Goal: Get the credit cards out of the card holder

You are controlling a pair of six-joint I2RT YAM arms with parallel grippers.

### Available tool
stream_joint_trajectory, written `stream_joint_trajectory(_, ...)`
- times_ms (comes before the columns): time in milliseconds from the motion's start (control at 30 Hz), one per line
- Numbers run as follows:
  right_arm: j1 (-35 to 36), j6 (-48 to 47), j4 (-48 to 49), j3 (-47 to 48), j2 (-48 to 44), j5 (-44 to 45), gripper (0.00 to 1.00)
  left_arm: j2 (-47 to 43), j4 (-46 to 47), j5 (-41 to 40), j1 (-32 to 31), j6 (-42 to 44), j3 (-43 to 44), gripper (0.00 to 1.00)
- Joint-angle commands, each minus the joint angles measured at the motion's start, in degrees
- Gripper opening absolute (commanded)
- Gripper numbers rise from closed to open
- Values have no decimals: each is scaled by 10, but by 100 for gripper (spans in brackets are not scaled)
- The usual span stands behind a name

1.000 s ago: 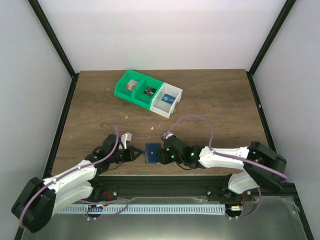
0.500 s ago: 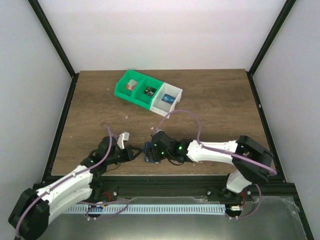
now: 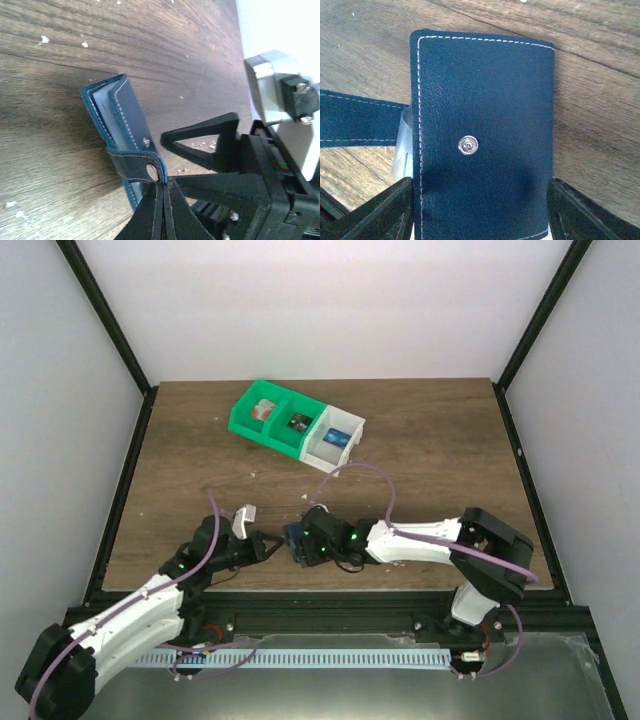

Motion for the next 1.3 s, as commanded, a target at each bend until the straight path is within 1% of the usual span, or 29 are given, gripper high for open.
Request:
stream_joint_trajectory(0,5,3,-37,21,-20,39,71,5,-22,-21,2,25,5,0)
stream_joint_trajectory(133,5,-3,-41,12,-45,50,71,13,-43,-30,2,44,8,0)
stream_joint_trajectory(233,5,-11,-45,11,-45,54,67,17,-40,-29,3,47,3,0)
stream_joint_trajectory(300,5,-17,-49,13,-41,59,59,19,-35,-27,3,44,-1,0)
stream_joint_trajectory(367,5,-19,-51,14,-42,69,46,21,-34,-28,2,44,-3,0)
stream_joint_trajectory(400,5,-20,-53,14,-42,77,43,22,-34,-27,1,45,-4,0)
stream_joint_trajectory(567,4,-14,-97,21,-53,125,28,25,-52,-41,2,50,-5,0)
stream_joint_trajectory(633,4,-11,-99,8,-74,129,22,26,-66,-48,3,53,-4,0)
stream_joint_trajectory(733,4,-10,-79,-21,-110,110,5,25,-79,-65,2,50,-2,0)
stream_joint_trajectory(767,4,-8,-72,-30,-120,103,1,24,-83,-72,2,47,-2,0)
stream_joint_trajectory(900,-10,5,-55,-61,-162,58,1,25,-109,-100,2,45,11,0)
stream_joint_trajectory(1067,-72,19,10,-133,-212,-43,1,26,-141,-131,2,44,30,0)
stream_joint_trajectory(1100,-81,22,15,-145,-216,-52,1,25,-139,-131,2,40,29,5)
stream_joint_trajectory(1167,-92,23,21,-162,-220,-56,0,22,-119,-114,3,31,22,17)
stream_joint_trajectory(1233,-96,21,31,-174,-222,-67,1,12,-53,-69,2,24,1,30)
stream_joint_trajectory(1267,-96,19,36,-178,-221,-74,0,3,-14,-31,2,15,-12,39)
